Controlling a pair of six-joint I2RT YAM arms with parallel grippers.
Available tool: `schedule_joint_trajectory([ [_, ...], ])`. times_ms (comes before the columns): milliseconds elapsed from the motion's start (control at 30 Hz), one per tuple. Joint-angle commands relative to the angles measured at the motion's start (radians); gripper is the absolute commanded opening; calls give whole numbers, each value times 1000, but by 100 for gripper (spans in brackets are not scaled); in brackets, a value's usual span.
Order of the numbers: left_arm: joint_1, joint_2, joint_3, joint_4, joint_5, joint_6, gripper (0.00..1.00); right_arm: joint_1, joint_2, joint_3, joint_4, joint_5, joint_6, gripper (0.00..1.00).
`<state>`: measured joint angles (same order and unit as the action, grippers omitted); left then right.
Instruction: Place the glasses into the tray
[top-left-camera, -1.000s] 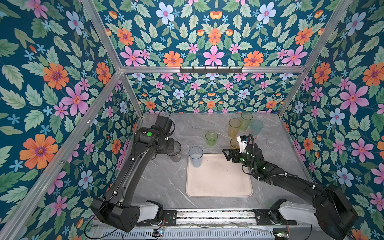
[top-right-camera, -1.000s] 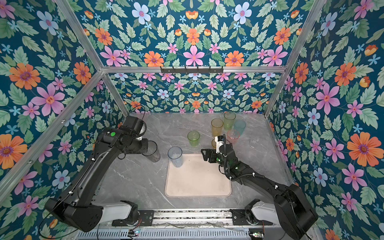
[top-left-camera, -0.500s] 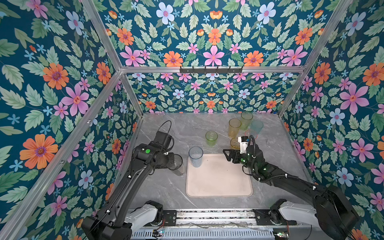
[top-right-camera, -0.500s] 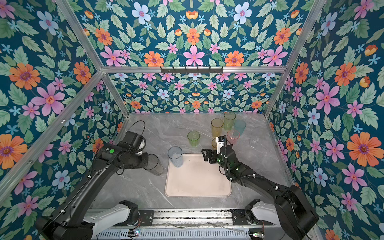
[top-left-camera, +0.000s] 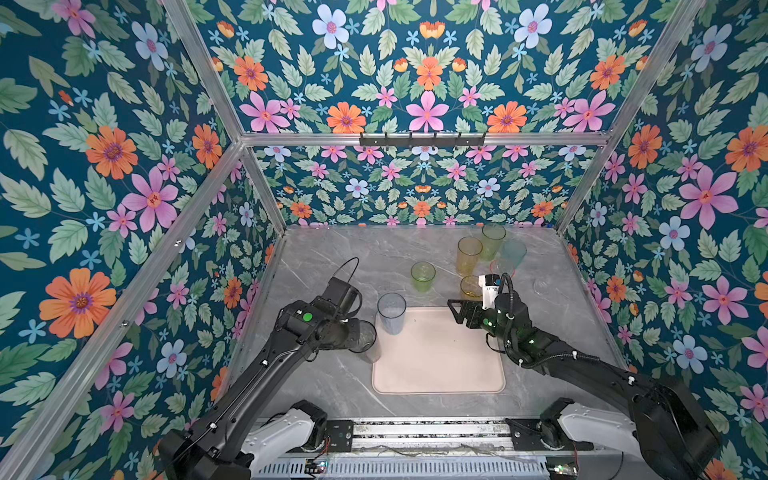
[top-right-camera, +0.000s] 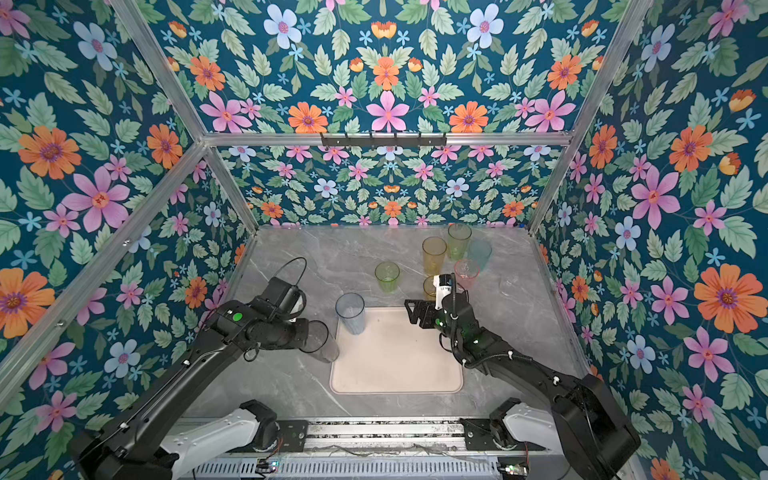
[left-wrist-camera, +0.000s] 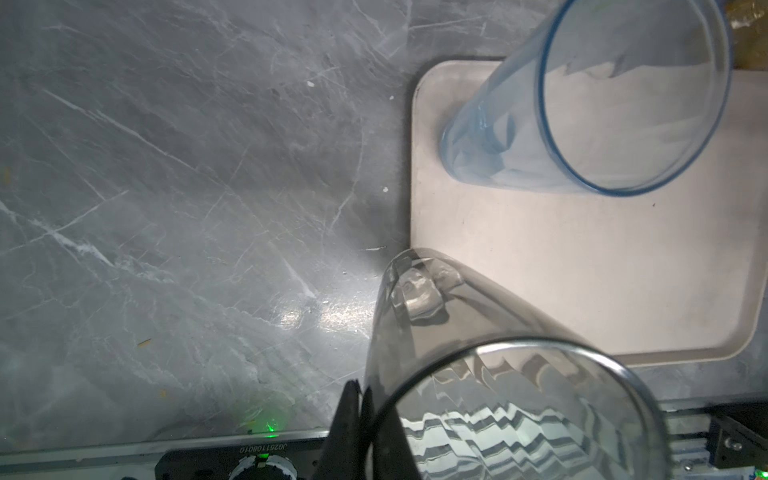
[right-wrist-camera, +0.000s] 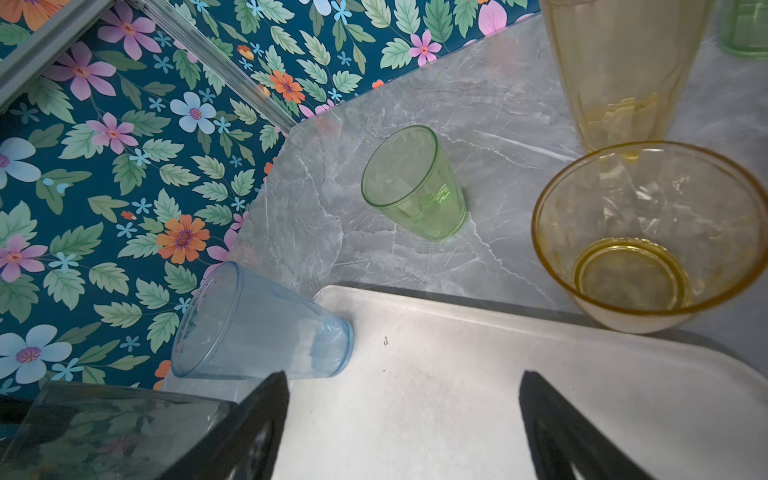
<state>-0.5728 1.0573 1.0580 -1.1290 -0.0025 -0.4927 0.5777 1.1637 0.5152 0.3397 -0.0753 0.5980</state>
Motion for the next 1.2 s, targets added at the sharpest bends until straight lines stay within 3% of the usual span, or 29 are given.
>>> schedule_joint_trajectory([
  [0, -37, 16, -4, 54, -23, -47, 0, 1, -5, 0, 28, 12, 6, 88],
  [467, -193, 135, 24, 119, -104, -117, 0, 0, -10, -5, 30, 20, 10, 88],
  [1167, -270, 251, 45, 155, -125, -132, 0, 1, -15, -11, 34, 23, 13, 88],
])
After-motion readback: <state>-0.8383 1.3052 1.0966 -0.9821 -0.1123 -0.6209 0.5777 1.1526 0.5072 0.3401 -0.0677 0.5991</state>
